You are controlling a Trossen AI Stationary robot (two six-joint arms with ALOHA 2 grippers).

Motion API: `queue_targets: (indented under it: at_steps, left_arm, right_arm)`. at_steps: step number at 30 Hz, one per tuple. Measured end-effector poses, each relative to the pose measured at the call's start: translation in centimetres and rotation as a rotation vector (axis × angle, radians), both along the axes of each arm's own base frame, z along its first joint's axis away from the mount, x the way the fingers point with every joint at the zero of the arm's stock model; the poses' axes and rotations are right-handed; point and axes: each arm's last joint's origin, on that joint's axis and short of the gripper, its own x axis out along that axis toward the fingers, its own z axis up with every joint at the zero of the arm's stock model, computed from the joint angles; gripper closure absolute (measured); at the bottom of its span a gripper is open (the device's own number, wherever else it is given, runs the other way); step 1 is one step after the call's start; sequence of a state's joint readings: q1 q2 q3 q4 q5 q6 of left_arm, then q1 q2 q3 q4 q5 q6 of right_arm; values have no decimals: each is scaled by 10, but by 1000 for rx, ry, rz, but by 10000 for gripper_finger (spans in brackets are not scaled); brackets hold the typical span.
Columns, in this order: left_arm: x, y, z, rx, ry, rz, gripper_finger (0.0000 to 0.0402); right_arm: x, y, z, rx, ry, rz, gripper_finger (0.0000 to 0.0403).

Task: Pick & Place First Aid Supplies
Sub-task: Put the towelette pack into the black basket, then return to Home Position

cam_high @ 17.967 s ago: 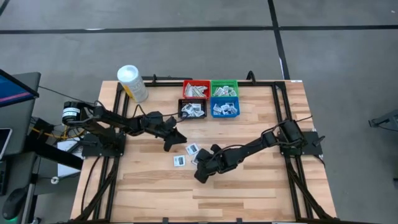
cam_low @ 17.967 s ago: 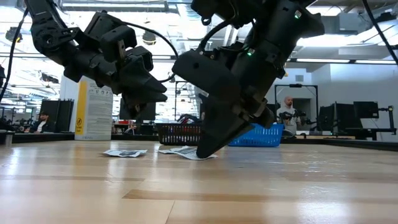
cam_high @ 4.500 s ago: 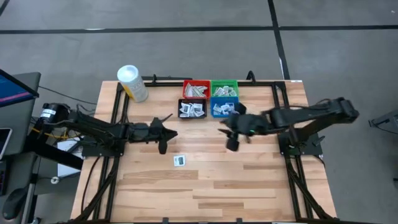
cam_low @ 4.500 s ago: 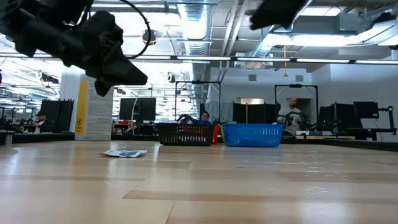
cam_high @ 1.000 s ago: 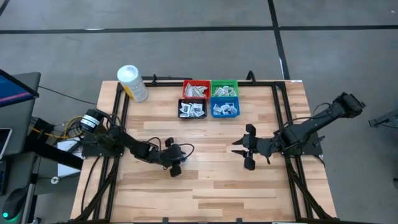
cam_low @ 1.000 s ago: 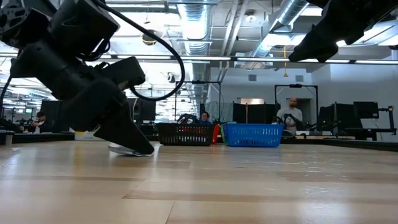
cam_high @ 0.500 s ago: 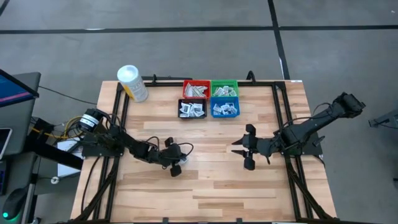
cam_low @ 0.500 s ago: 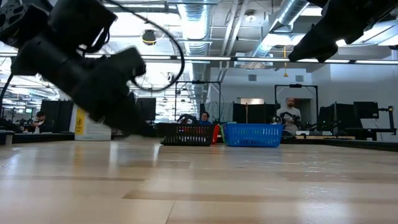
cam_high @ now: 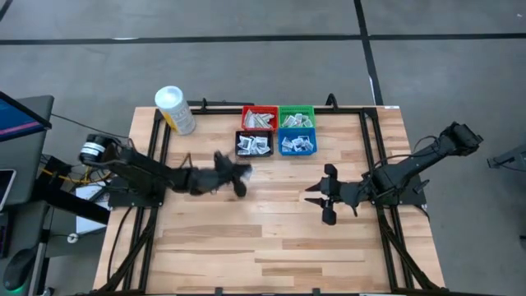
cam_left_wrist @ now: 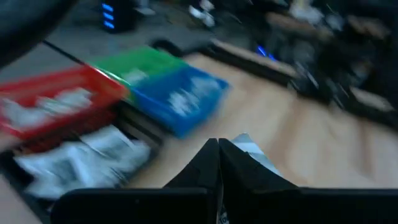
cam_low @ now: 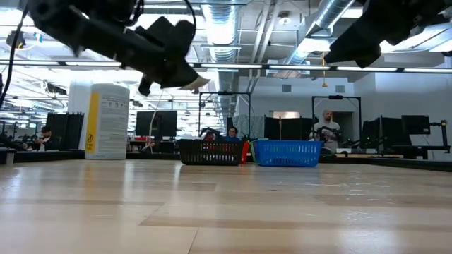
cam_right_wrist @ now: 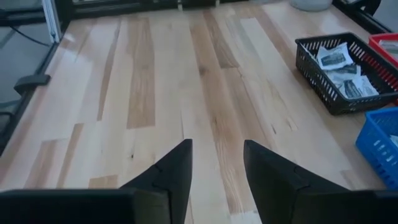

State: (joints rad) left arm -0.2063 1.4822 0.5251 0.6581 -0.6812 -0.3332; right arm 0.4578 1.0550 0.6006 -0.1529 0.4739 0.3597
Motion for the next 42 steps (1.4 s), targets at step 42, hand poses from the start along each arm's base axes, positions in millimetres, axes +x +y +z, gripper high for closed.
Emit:
queue_targets:
  at_steps: [42]
  left_arm:
    - [38, 126, 25, -153, -152, -27, 297]
  right_arm:
    - [2, -9, -1, -49, 5, -67, 260]
